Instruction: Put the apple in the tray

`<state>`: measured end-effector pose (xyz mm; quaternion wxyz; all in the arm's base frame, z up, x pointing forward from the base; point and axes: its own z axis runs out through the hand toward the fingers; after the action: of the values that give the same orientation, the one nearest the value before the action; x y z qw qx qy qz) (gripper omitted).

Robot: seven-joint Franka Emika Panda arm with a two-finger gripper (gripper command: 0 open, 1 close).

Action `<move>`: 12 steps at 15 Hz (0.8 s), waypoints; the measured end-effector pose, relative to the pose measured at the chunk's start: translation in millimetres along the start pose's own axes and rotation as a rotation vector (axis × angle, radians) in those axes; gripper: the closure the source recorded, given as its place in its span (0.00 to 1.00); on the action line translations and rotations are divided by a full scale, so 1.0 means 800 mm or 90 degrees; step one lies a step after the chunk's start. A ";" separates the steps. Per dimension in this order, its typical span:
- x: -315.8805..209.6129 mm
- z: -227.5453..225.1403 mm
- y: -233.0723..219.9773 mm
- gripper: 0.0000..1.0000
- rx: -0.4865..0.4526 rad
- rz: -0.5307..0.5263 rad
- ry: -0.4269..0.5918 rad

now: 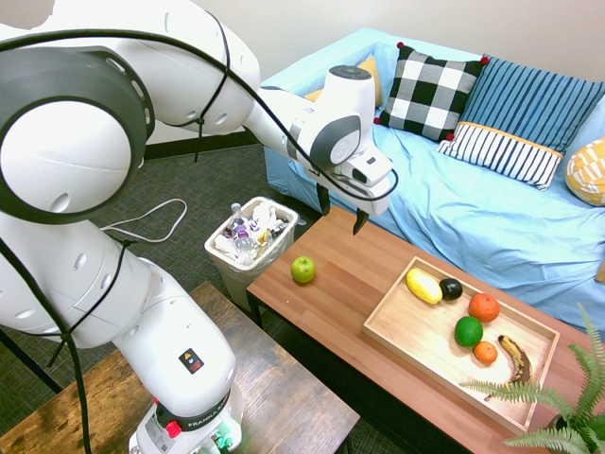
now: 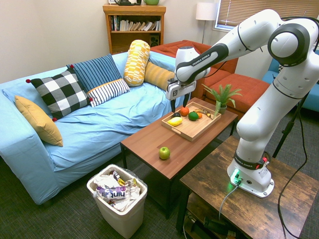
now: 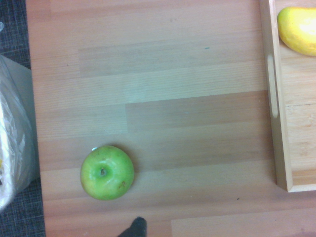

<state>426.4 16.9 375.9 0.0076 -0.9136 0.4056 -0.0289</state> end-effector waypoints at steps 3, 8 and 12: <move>-0.003 0.003 -0.005 0.00 -0.002 0.002 0.000; -0.045 0.063 -0.059 0.00 -0.025 0.015 -0.004; -0.075 0.132 -0.098 0.00 -0.055 0.005 -0.016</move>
<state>450.6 112.5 270.4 -0.0267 -0.9116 0.4102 0.0004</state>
